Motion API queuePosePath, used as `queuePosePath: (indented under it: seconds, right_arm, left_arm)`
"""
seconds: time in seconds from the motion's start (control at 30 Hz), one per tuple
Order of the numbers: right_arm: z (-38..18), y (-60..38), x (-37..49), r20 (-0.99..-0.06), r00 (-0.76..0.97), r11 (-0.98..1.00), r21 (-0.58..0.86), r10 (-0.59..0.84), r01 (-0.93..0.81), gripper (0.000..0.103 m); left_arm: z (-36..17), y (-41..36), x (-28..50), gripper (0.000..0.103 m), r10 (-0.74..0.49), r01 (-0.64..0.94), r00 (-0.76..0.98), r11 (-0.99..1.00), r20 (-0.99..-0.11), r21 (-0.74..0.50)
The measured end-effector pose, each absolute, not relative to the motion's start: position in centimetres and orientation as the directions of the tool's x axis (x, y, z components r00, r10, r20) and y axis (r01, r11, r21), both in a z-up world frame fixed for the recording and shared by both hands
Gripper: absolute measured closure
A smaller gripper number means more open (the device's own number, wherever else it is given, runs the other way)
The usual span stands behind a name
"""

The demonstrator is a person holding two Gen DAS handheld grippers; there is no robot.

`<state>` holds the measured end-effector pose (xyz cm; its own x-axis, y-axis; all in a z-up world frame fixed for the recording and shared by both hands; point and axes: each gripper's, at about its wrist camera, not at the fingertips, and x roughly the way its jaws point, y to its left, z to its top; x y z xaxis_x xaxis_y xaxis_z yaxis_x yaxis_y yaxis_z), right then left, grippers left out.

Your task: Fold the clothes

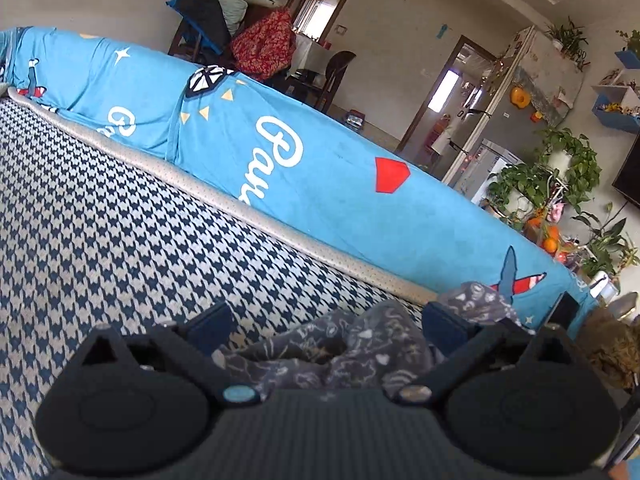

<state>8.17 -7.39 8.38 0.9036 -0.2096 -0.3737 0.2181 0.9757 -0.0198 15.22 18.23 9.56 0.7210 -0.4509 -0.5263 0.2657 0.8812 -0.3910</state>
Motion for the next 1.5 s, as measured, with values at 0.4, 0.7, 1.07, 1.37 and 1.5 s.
queuePosePath:
  seconds: [0.4,0.7,1.07,1.37,1.5]
  right_arm:
    - [9.3,-14.4,10.8,-0.286,0.771,0.812,-0.047,-0.57,0.582,0.08]
    - [9.7,-14.3,11.1,-0.326,0.826,0.874,-0.002,-0.46,0.486,0.053]
    - [9.0,-5.9,12.7,-0.418,0.907,0.999,0.037,0.05,-0.038,0.052]
    - [6.7,2.7,11.8,-0.47,0.823,0.917,-0.064,0.32,-0.393,0.038]
    - [4.8,5.6,11.6,-0.492,0.801,0.887,-0.115,0.341,-0.448,0.034]
  left_arm:
    - [6.8,17.5,19.2,0.002,-0.38,0.204,0.678,0.919,-0.629,-0.337]
    - [4.1,18.5,22.6,0.002,-0.373,0.085,0.593,0.911,-0.714,-0.405]
    - [2.7,19.9,24.3,0.002,-0.3,-0.011,0.571,0.928,-0.764,-0.372]
    - [3.1,21.6,24.3,0.002,-0.259,-0.096,0.586,0.919,-0.768,-0.383]
    - [3.4,21.7,23.8,0.002,-0.258,-0.097,0.592,0.918,-0.763,-0.386]
